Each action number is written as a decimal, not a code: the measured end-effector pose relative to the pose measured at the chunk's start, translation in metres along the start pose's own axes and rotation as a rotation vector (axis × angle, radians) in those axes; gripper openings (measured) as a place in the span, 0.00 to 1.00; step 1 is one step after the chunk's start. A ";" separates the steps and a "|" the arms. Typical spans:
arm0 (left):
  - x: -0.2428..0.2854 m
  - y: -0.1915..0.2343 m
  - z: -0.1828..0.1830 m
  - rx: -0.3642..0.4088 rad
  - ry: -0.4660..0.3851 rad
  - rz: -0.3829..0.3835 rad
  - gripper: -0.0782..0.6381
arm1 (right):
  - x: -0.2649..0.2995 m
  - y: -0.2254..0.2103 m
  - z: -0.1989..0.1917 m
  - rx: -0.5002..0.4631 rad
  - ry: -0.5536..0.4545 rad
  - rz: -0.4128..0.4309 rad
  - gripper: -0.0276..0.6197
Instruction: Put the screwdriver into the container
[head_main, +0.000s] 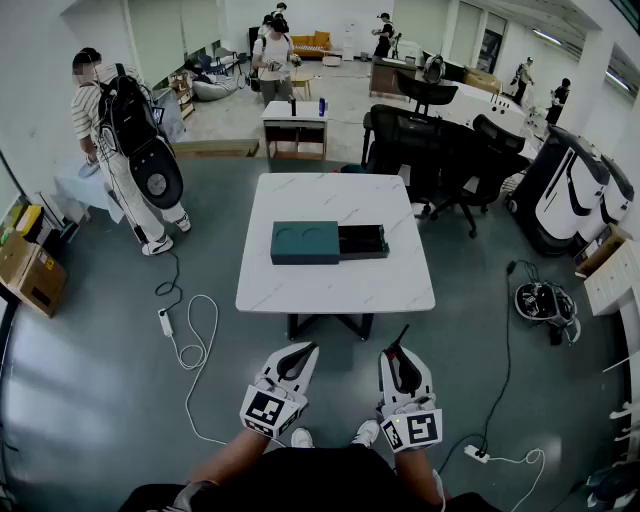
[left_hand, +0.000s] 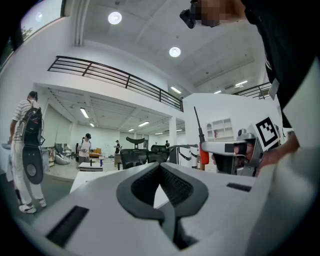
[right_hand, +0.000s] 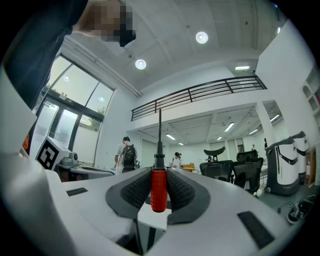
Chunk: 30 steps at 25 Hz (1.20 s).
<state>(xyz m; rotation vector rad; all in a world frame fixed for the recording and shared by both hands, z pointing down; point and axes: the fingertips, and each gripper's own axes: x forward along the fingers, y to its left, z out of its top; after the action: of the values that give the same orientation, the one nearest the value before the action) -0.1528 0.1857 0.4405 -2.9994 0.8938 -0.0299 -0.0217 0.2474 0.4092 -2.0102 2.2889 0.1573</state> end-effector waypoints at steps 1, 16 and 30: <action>-0.001 -0.002 -0.001 0.000 -0.003 -0.004 0.12 | 0.000 0.000 0.000 -0.003 0.001 0.000 0.20; -0.018 -0.002 -0.010 -0.011 -0.021 -0.024 0.12 | 0.003 0.012 0.000 0.001 0.001 -0.013 0.20; -0.025 0.019 -0.017 -0.061 0.009 -0.011 0.12 | 0.016 0.017 0.003 0.010 -0.013 -0.006 0.20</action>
<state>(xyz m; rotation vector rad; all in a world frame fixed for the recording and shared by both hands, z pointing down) -0.1843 0.1838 0.4569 -3.0629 0.8949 -0.0159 -0.0410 0.2341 0.4044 -2.0045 2.2715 0.1575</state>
